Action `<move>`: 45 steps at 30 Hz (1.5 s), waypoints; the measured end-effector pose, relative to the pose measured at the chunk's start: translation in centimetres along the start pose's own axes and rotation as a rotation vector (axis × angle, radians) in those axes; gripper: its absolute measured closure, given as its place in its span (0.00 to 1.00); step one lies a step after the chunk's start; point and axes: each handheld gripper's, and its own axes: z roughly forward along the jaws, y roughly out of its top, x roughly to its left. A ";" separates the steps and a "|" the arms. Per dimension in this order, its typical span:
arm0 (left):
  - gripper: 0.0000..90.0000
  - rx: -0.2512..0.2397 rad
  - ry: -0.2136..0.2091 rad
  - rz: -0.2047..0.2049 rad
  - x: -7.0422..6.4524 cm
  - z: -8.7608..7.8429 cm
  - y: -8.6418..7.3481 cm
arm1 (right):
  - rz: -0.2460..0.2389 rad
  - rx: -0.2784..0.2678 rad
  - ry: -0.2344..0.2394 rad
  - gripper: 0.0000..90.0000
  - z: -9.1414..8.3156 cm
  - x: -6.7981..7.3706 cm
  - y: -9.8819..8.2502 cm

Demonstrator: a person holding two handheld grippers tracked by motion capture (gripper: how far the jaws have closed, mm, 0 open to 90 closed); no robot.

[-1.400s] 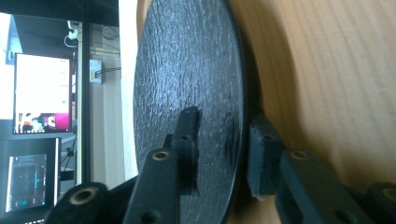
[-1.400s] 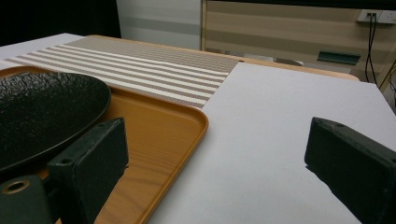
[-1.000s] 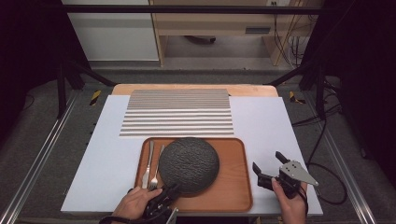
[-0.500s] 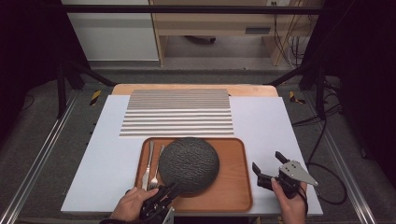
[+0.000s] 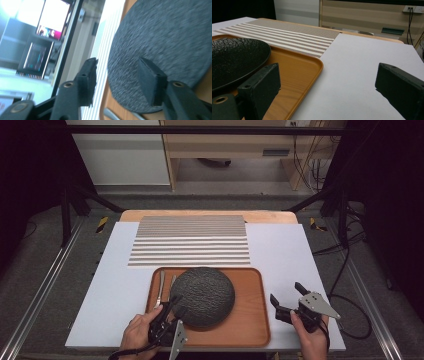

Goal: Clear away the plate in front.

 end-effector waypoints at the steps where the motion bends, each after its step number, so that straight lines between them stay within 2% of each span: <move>1: 0.52 0.021 0.009 -0.010 0.2 0.2 -0.2 | -0.001 -0.001 0.000 0.07 0.0 0.0 0.0; 5: 0.47 0.058 0.020 -0.067 0.8 0.6 -0.9 | 0.000 0.000 -0.001 0.07 0.0 -0.1 0.0; 9: 0.38 0.112 0.040 -0.157 1.5 1.0 -1.8 | -0.002 0.000 0.000 0.07 0.0 0.0 0.0; 10: 0.32 0.117 0.047 -0.177 1.6 1.0 -2.0 | -0.002 0.000 0.000 0.07 0.0 0.0 0.0; 14: 0.24 0.134 0.067 -0.262 2.4 1.1 -2.9 | -0.001 0.000 -0.001 0.07 0.0 -0.1 0.0; 22: 0.15 0.143 0.057 -0.380 3.1 1.3 -4.0 | 0.000 0.000 -0.001 0.07 0.0 -0.1 0.0; 32: 0.08 0.126 0.037 -0.497 3.9 1.2 -5.3 | 0.001 0.000 -0.001 0.07 0.0 -0.1 0.0; 38: 0.06 0.099 0.045 -0.570 4.4 1.0 -6.0 | 0.006 0.002 0.000 0.06 0.0 -0.1 0.0; 42: 0.06 0.093 0.049 -0.583 4.5 1.0 -6.3 | 0.008 0.004 0.000 0.06 0.0 0.0 0.0; 45: 0.06 0.086 0.047 -0.608 4.6 1.0 -6.4 | 0.009 0.004 0.001 0.06 0.0 0.0 0.0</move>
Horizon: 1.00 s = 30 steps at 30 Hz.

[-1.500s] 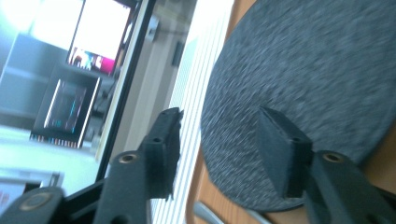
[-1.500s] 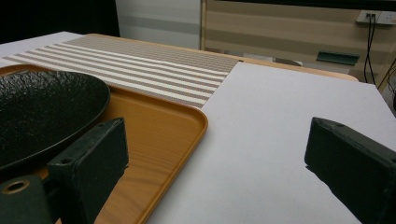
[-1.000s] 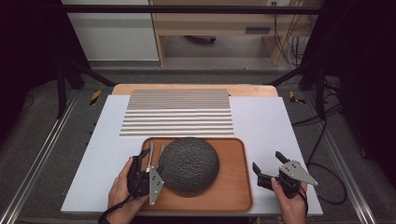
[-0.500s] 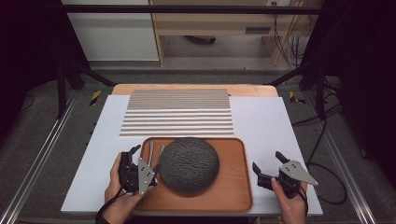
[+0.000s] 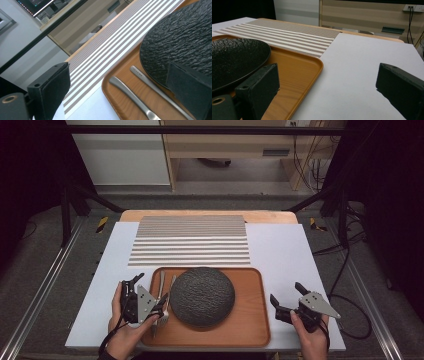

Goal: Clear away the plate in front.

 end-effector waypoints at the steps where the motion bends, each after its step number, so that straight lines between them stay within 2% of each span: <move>1: 0.06 0.002 0.003 0.000 0.0 0.0 0.0 | 0.000 0.000 0.000 0.05 0.0 0.0 0.0; 6: 0.06 -0.003 -0.015 -0.037 0.3 0.1 -0.3 | 0.002 0.003 0.000 0.05 0.0 0.0 0.0; 14: 0.05 -0.033 -0.034 -0.134 1.2 0.0 -0.8 | 0.002 0.004 0.000 0.05 0.0 0.0 0.0; 17: 0.05 -0.057 -0.034 -0.147 1.6 0.0 -0.9 | 0.004 0.004 0.000 0.05 0.0 0.0 0.0; 20: 0.05 -0.071 -0.045 -0.178 1.8 -0.2 -1.0 | 0.003 0.004 0.002 0.05 0.0 0.0 0.0; 23: 0.05 -0.087 -0.051 -0.187 2.0 -0.3 -1.0 | 0.001 0.004 0.003 0.05 0.0 0.0 0.0; 25: 0.05 -0.102 -0.063 -0.211 2.1 -0.4 -1.0 | 0.003 0.000 0.003 0.05 0.0 0.0 0.0; 30: 0.05 -0.124 -0.056 -0.231 2.5 -0.7 -1.1 | 0.004 0.004 0.002 0.04 0.1 0.0 0.0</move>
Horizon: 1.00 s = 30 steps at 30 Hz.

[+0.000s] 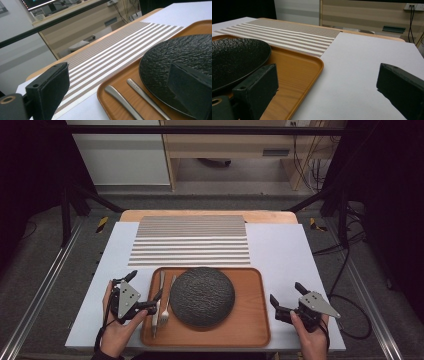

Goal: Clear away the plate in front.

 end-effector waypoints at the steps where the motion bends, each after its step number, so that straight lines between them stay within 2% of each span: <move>1: 0.05 -0.005 -0.002 -0.004 0.1 -0.1 0.0 | 0.002 0.001 0.000 0.05 0.0 0.0 0.0; 8: 0.05 -0.050 -0.007 -0.034 0.8 -0.5 -0.1 | 0.009 0.000 -0.004 0.04 0.1 0.0 0.0; 15: 0.04 -0.071 0.004 -0.132 2.0 -1.1 -0.2 | 0.006 -0.003 0.003 0.04 -0.1 0.0 0.0; 20: 0.04 -0.082 0.016 -0.146 2.6 -1.4 -0.3 | 0.011 -0.007 0.010 0.04 -0.2 -0.1 0.0; 25: 0.03 -0.098 0.024 -0.189 3.3 -1.7 -0.4 | 0.009 -0.006 0.013 0.03 -0.2 0.0 0.0; 30: 0.03 -0.113 0.035 -0.207 4.0 -2.3 -0.1 | 0.009 -0.007 0.015 0.03 -0.2 0.0 0.1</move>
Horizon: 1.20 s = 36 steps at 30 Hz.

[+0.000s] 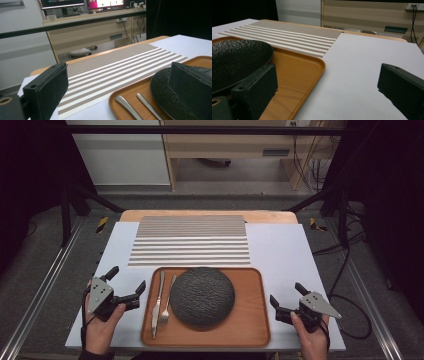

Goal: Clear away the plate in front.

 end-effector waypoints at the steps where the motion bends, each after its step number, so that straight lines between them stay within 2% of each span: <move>1: 0.03 -0.005 0.004 -0.003 0.2 -0.1 0.2 | 0.000 -0.001 0.000 0.03 0.0 0.0 0.0; 7: 0.03 -0.015 0.009 -0.031 1.0 -0.7 0.4 | -0.001 0.000 0.001 0.04 0.1 -0.1 0.0; 26: 0.03 -0.037 0.020 -0.068 2.9 -2.0 0.8 | -0.002 -0.001 0.002 0.04 0.0 -0.1 0.0; 36: 0.03 -0.047 0.045 -0.085 4.1 -2.7 0.6 | -0.001 0.000 0.003 0.03 0.0 -0.1 0.0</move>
